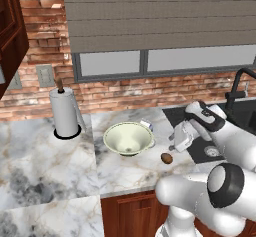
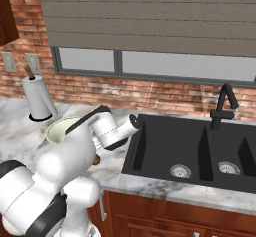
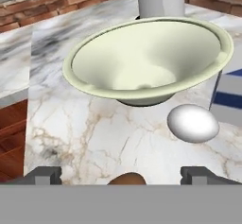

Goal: Gather the eggs and milk located in the vicinity of the sink area and place them right next to the bowl.

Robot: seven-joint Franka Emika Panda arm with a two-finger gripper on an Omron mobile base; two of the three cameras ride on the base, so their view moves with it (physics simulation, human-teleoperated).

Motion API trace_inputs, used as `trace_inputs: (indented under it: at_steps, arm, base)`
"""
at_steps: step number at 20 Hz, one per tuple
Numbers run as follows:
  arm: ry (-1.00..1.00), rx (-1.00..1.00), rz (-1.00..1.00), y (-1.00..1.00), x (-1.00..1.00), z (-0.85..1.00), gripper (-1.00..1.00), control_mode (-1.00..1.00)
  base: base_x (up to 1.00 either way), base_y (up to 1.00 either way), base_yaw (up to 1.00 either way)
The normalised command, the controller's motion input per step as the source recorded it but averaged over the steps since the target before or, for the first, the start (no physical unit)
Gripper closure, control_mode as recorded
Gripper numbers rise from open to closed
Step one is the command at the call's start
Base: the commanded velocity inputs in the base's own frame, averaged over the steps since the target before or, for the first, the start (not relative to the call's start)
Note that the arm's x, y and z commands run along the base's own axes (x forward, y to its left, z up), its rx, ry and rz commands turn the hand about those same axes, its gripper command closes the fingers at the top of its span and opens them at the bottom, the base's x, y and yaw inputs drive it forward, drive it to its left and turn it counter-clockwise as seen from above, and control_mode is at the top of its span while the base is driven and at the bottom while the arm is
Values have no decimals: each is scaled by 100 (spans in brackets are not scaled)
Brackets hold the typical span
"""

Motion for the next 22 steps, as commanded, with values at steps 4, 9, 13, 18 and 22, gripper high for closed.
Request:
trace_inputs:
  at_steps: [4, 9, 13, 18, 22]
  arm:
    - [0, 0, -17, 0, -51, 5, -100, -100]
    - [0, 0, -21, 0, -39, 2, -100, -100]
    - [0, 0, -17, 0, -17, 0, -100, -100]
    - [0, 0, -11, 0, -1, 0, -100, -100]
    - [0, 0, -6, 0, 0, 0, -100, -100]
  base:
    - [0, 0, 0]
    - [0, 0, 0]
    - [0, 0, 0]
    - [0, 0, 0]
    - [0, 0, 0]
